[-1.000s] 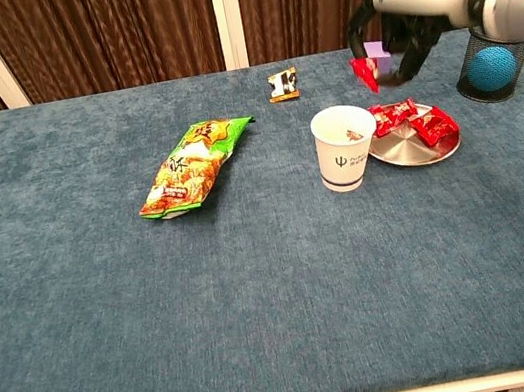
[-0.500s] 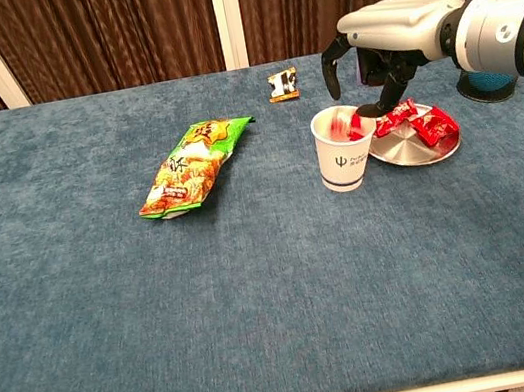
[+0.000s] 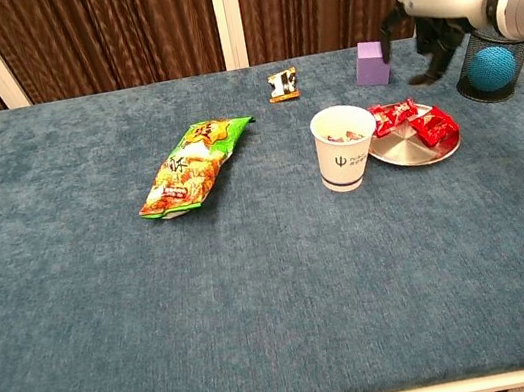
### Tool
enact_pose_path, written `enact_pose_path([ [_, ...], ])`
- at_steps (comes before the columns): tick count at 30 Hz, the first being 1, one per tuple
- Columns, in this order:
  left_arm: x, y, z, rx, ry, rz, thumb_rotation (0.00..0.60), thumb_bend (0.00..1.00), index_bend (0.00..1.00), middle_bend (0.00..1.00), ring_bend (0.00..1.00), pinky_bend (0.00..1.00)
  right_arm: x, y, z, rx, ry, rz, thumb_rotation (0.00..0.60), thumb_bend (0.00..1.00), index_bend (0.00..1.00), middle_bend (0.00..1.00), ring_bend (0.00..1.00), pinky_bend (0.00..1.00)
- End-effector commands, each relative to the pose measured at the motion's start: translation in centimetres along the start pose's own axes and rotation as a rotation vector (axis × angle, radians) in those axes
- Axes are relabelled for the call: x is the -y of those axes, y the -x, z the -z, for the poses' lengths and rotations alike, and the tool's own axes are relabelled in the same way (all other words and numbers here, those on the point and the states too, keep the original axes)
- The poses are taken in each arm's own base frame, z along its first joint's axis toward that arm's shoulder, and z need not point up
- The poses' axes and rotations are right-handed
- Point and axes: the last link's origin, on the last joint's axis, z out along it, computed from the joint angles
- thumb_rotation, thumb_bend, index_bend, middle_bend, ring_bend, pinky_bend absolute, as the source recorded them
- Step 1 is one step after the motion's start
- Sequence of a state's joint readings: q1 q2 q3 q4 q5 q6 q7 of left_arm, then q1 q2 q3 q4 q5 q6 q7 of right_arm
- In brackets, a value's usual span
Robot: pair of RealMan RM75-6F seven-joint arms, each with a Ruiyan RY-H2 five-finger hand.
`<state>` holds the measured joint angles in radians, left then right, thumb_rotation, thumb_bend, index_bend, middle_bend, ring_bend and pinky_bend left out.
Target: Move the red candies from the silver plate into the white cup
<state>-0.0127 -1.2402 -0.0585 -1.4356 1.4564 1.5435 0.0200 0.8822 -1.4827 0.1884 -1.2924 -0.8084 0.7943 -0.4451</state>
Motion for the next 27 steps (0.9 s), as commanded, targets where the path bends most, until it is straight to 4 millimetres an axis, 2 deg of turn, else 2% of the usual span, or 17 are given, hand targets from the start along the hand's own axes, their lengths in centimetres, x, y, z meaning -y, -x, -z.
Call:
enact_pose_path([
  [1,-0.1,-0.1,0.0,0.0,0.003,-0.002,0.6,0.0,0.21,0.12,0.1,0.12,0.0,1.6,-1.4,0.065,0.033,0.025,0.6,0.23,0.39,0.99,0.93,1.0],
  [9,-0.1,-0.2,0.2,0.006,-0.001,-0.005,0.6,0.0,0.21,0.12,0.1,0.12,0.7,3.7,-3.4,0.121,0.064,0.058,0.6,0.23,0.39,0.99,0.93,1.0],
  [16,-0.1,-0.2,0.3,0.008,-0.005,-0.007,0.6,0.0,0.21,0.12,0.1,0.12,1.1,4.0,-4.4,0.132,0.075,0.068,0.6,0.23,0.4,0.99,0.93,1.0],
  [27,0.2,-0.4,0.4,0.01,-0.009,0.001,0.6,0.0,0.21,0.12,0.1,0.12,3.0,4.2,-5.2,0.138,0.042,0.09,0.6,0.23,0.41,0.99,0.93,1.0],
])
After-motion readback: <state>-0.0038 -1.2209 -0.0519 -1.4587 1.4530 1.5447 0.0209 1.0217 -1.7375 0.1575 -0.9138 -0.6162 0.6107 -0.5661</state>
